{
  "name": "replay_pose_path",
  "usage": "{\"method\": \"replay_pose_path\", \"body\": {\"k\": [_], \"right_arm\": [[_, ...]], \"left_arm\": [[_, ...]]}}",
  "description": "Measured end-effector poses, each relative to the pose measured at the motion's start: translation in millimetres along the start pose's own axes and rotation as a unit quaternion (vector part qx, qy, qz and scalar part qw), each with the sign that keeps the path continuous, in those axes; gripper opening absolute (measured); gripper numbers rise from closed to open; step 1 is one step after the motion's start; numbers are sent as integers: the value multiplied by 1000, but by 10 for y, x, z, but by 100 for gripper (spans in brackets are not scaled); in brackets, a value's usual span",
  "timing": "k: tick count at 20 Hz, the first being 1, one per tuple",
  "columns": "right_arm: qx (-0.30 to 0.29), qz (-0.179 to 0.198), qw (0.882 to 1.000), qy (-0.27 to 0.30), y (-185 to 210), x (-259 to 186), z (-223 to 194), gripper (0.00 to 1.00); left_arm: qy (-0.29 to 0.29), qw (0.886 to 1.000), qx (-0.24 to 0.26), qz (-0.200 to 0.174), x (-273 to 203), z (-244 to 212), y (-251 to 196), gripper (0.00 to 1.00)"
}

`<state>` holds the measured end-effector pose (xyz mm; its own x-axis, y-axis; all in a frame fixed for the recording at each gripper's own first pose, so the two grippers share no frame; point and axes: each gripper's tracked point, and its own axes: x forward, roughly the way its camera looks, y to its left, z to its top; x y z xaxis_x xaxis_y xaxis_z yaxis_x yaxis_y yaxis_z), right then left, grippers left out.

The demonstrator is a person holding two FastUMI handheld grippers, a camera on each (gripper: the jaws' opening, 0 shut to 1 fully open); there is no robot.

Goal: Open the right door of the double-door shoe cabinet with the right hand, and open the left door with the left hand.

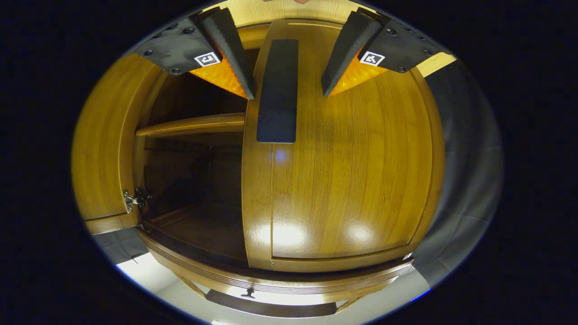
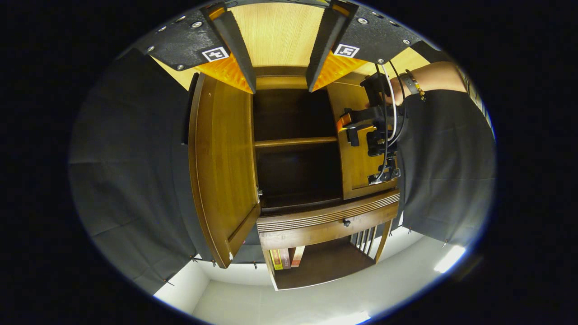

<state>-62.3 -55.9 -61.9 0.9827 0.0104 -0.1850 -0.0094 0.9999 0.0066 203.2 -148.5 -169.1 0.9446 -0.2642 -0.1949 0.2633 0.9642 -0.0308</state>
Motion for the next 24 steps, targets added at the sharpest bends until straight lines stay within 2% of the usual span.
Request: {"method": "replay_pose_path", "body": {"k": [4, 8, 10, 16, 20, 24], "right_arm": [[-1, -2, 1000, 2, -32, 13, -14, 70], [-8, -9, 1000, 9, -67, -40, -61, 70], [-13, -10, 1000, 11, -74, -86, -76, 70], [-15, -12, 1000, 15, -28, -233, -121, 70], [-20, -17, 1000, 9, -41, -329, -92, 70], [-16, -9, 1000, 6, 26, -344, -82, 70]], "left_arm": [[-1, 1000, 3, -3, 3, 19, -9, 99], [-2, 1000, -8, -21, 4, 9, -87, 62], [-3, 1000, -14, -17, 10, 12, -85, 43], [7, 1000, -7, 6, -38, -7, -71, 33], [6, 1000, -12, 4, -220, 9, -52, 33], [8, 1000, 6, 4, -614, 13, 22, 33]]}}
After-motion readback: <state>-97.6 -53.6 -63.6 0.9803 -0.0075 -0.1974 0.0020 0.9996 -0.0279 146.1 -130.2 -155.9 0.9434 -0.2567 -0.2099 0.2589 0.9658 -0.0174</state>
